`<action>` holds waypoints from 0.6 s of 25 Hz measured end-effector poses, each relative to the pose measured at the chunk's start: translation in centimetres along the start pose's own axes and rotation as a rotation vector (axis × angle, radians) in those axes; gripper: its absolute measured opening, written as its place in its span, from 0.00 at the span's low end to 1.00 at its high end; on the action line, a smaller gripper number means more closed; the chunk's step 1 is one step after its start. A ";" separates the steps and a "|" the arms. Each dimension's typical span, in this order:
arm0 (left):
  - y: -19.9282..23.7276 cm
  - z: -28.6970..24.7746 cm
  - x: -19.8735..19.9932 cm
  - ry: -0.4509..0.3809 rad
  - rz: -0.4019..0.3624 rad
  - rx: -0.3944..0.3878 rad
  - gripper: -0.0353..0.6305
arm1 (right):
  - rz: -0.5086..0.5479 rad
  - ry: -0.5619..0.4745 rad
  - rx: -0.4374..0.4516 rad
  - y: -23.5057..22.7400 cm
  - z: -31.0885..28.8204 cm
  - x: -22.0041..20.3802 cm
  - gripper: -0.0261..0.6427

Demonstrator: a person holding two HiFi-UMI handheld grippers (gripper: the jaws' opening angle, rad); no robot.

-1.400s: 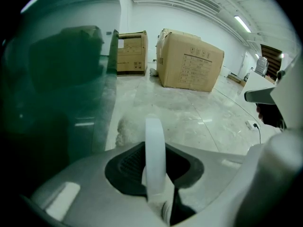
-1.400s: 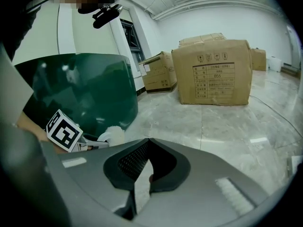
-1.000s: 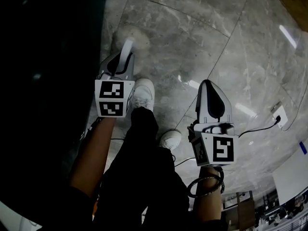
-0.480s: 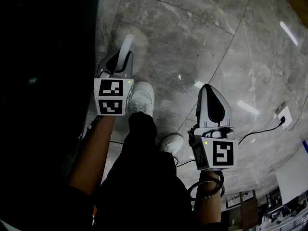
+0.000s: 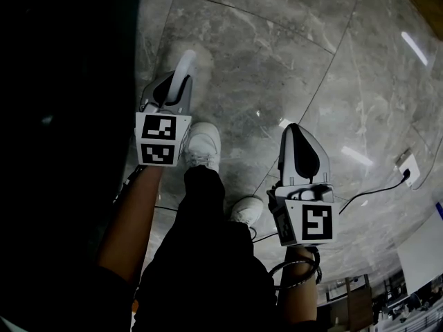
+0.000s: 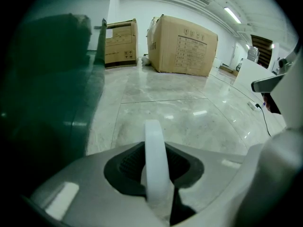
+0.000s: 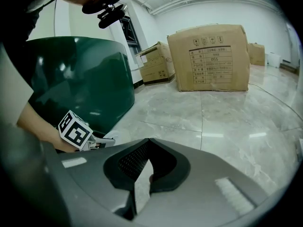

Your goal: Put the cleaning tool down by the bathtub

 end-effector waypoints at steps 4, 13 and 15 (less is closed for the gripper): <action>-0.1 0.3 0.4 0.008 -0.010 -0.030 0.23 | 0.007 0.003 0.001 0.1 0.4 0.8 0.07; -0.2 2.0 2.5 0.001 -0.003 -0.035 0.34 | 0.027 0.022 0.011 0.2 2.1 2.6 0.07; -0.2 3.1 3.6 0.002 -0.008 -0.027 0.34 | 0.009 0.007 0.016 0.9 2.8 4.0 0.07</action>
Point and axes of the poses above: the fingertips, and each gripper's own axes: z backward along the fingers, y to its left, x out of its top, the point moved 4 cm from there along z, backward along the fingers, and after that the axes turned 14 degrees about -y, right-handed, at the moved point
